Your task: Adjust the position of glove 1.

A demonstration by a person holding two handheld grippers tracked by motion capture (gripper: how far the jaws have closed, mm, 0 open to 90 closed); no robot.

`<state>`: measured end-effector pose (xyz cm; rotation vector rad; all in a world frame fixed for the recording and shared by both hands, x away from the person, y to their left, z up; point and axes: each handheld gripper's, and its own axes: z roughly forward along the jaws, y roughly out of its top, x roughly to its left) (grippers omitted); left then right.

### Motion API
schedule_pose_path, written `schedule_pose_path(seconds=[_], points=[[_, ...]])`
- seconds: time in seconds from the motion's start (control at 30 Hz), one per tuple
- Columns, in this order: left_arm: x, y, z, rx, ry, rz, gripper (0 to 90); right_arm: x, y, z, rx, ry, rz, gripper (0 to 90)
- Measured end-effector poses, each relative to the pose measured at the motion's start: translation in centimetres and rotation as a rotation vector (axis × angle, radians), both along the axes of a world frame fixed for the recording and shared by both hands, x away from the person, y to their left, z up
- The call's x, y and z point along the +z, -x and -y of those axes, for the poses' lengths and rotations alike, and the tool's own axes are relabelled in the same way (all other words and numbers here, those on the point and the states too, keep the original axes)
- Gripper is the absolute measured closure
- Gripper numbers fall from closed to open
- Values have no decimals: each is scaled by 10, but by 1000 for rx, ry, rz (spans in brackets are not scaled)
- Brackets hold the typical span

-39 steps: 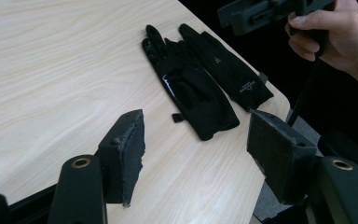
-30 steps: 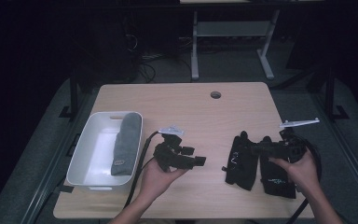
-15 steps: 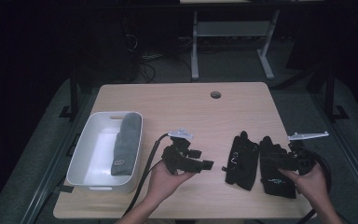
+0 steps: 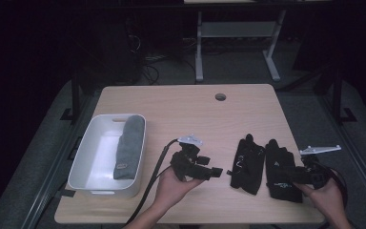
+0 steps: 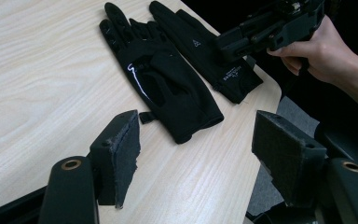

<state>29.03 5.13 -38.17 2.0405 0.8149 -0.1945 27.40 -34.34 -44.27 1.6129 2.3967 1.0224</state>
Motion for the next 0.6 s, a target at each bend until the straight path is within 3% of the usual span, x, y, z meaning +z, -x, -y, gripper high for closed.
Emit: schedule_pose_path(seconds=[0.23,0.4,0.5,0.6], points=[[-3,1,0,-2,-1,-6,316,-10,5,0,15,91,8,575],[-5,2,2,-4,0,-12,313,-11,8,-9,47,173,49,578],[-7,2,2,-9,-3,-14,313,-11,9,-17,54,240,74,606],[-7,3,2,-10,-2,-12,313,-11,10,-20,53,263,76,654]])
